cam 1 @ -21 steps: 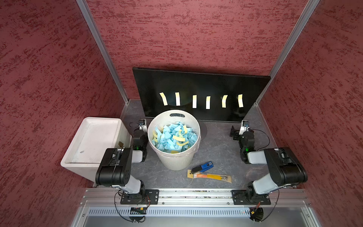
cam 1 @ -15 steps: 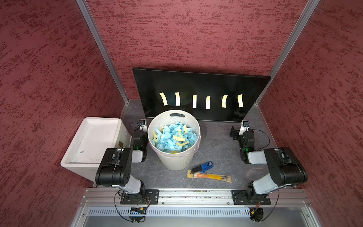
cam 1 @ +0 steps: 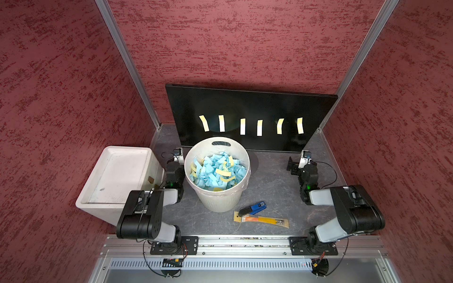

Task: Remove the sticky note from the monitor
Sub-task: Tear off the sticky note from the monitor.

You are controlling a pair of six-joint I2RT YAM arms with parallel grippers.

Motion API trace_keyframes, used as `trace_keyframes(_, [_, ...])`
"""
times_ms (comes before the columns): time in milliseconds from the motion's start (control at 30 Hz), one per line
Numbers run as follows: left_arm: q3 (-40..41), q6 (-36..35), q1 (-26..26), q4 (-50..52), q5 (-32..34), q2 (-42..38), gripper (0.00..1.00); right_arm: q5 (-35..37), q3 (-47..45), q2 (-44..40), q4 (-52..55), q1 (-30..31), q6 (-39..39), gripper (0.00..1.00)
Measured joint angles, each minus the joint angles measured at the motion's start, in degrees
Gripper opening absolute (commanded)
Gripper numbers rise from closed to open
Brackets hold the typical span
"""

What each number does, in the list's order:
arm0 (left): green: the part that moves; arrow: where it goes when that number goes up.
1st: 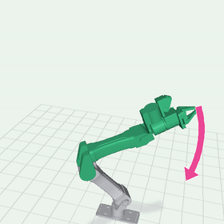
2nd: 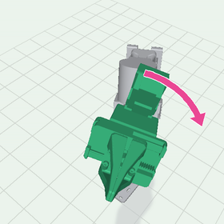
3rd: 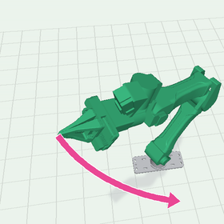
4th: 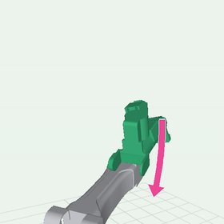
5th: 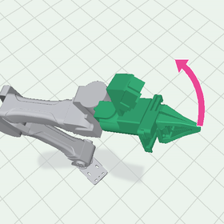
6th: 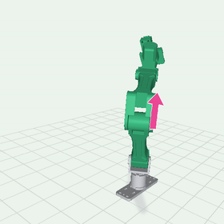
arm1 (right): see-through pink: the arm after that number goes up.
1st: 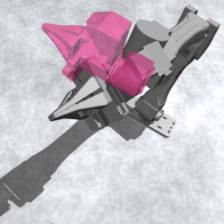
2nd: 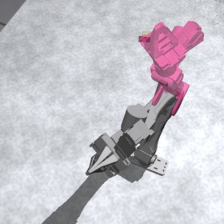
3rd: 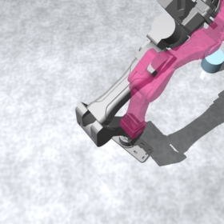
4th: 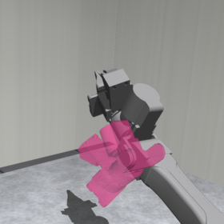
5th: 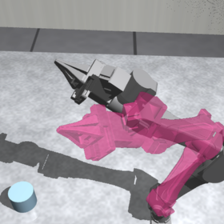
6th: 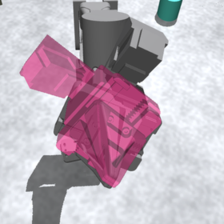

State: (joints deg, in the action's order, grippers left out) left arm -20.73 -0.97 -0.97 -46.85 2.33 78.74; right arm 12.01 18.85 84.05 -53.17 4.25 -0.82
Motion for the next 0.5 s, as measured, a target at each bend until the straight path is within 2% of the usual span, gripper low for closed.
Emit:
trace_keyframes(100, [0.22,-0.72,-1.6,1.57,2.71,-5.29,1.0,0.02,0.24,-7.37,3.87,0.26,-0.2,0.99])
trace_keyframes(233, [0.02,-1.7,-3.69,5.88,6.03,-13.75,1.0,1.7,3.74,-15.74,16.41,0.48,2.91,0.98])
trace_keyframes(500, [-5.16,1.2,-4.48,20.31,10.12,-26.47,1.0,2.51,13.18,-25.55,36.17,0.48,12.26,0.99])
